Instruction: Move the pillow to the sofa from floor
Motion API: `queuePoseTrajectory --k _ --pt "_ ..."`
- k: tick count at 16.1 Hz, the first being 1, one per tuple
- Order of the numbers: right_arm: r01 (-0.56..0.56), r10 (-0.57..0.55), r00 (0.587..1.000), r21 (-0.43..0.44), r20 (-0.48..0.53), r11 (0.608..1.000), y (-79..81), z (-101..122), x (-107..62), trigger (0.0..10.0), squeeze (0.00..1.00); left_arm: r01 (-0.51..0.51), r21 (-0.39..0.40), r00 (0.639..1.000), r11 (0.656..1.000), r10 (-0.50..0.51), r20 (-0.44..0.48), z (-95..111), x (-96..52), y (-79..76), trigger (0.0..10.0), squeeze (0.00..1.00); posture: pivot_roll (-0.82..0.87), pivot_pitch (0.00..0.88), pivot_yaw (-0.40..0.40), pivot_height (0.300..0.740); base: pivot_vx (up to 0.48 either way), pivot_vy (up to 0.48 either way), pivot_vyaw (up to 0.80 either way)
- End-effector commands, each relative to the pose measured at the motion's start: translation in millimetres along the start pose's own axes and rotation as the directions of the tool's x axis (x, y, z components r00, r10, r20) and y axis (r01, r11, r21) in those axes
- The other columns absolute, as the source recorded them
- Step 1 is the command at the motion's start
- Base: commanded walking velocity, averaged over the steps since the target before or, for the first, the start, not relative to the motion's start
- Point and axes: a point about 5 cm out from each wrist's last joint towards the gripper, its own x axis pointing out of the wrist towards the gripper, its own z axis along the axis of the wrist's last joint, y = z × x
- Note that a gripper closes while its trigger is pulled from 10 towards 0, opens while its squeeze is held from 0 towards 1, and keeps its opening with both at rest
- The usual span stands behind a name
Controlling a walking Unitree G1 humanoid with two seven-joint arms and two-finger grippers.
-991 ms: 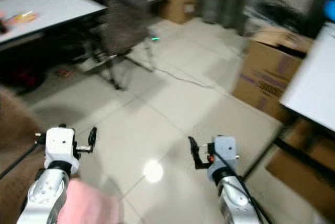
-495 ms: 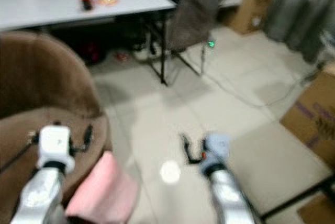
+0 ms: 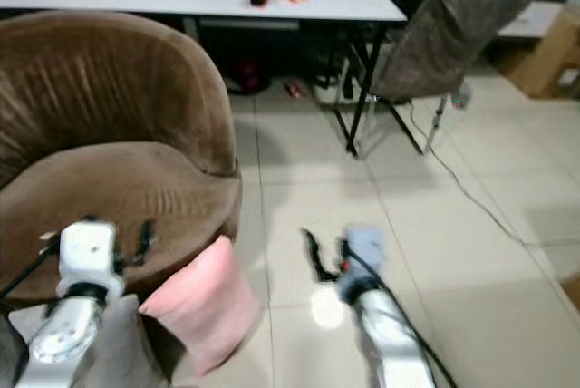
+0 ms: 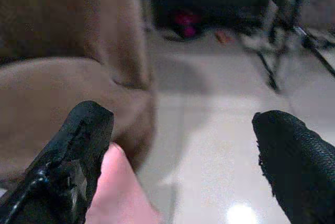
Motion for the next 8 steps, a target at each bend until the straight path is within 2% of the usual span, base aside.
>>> queuePoseTrajectory --k 1,6,7,8 --pt "0.034 -0.034 0.999 -0.02 -0.008 0.999 -11.5 -0.7 -3.1 10.0 1.0 0.016 -0.005 1.0 1.0 -0.016 0.015 3.4 -0.1 -7.0 10.0 0.85 -0.01 0.0 -0.036 0.74 0.0 -0.39 0.8" --pt "0.026 -0.026 1.0 -0.028 -0.002 0.999 -10.4 0.4 0.4 10.0 1.0 0.011 -0.001 1.0 1.0 -0.011 0.014 2.6 0.1 -6.3 10.0 0.85 0.0 0.0 -0.042 0.74 0.0 -0.392 0.8" --pt "0.033 -0.033 0.999 -0.026 0.001 0.999 -10.4 0.7 0.8 10.0 1.0 0.009 -0.003 1.0 1.0 -0.009 0.02 3.1 0.0 -6.5 10.0 0.85 0.0 0.0 -0.043 0.74 0.0 -0.345 0.0" --pt "0.062 -0.062 0.998 -0.094 -0.005 0.994 -11.2 1.3 1.3 10.0 1.0 0.003 -0.025 0.999 1.0 -0.002 0.041 4.8 -0.7 -6.2 10.0 0.84 -0.01 0.0 -0.045 0.74 0.0 0.0 0.0"
